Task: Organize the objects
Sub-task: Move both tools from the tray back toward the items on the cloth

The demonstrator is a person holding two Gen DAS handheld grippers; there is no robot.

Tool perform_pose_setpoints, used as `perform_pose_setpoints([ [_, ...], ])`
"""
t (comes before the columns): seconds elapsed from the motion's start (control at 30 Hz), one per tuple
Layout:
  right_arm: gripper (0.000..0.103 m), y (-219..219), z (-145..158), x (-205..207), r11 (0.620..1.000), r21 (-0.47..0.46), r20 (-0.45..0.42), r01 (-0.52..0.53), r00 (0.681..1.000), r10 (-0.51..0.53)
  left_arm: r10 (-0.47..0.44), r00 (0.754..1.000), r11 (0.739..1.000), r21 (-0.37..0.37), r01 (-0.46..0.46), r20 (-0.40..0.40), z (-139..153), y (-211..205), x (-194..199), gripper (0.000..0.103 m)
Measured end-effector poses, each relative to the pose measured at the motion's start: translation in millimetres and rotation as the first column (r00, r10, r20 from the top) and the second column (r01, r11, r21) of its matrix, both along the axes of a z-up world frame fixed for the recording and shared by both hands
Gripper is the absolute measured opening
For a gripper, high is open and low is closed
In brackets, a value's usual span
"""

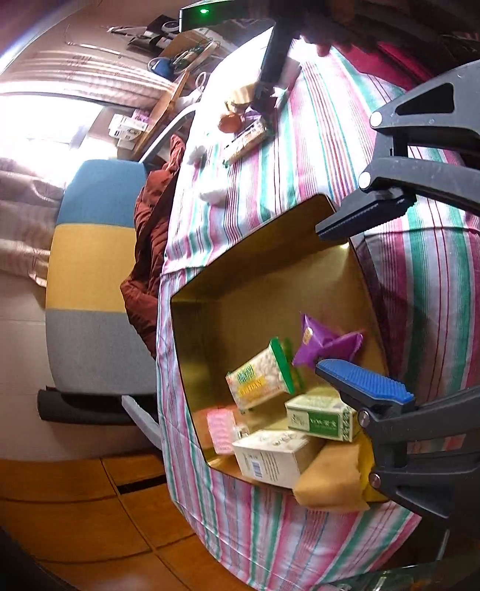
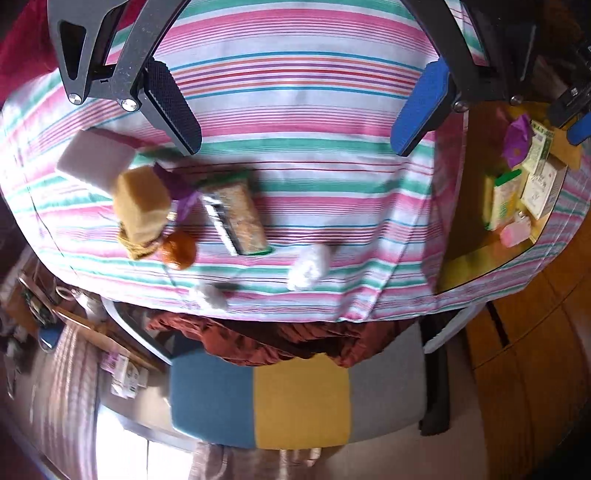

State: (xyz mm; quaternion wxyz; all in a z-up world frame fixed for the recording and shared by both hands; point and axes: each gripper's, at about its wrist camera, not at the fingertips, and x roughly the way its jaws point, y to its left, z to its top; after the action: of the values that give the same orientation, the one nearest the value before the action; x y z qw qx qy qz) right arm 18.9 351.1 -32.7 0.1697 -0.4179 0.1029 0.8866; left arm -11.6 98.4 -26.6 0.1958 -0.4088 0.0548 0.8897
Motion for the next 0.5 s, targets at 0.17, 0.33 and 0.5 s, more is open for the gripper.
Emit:
perform_pose_setpoints([
  [0.17, 0.103, 63, 12, 20, 0.99, -0.026, -0.004, 0.14, 0.99, -0.141, -0.064, 0.998, 0.998, 0.01, 0.064, 0.004, 1, 19, 1, 0.068],
  [0.33, 0.103, 133, 21, 43, 0.958, -0.036, -0.006, 0.284, 0.959, -0.285, -0.114, 0.993, 0.993, 0.037, 0.113, 0.043, 1, 41, -1, 0.068],
  [0.5, 0.103, 196, 15, 66, 0.892, -0.072, -0.013, 0.446, 0.894, -0.448, -0.198, 0.976, 0.98, 0.048, 0.195, 0.088, -2, 71, -2, 0.068],
])
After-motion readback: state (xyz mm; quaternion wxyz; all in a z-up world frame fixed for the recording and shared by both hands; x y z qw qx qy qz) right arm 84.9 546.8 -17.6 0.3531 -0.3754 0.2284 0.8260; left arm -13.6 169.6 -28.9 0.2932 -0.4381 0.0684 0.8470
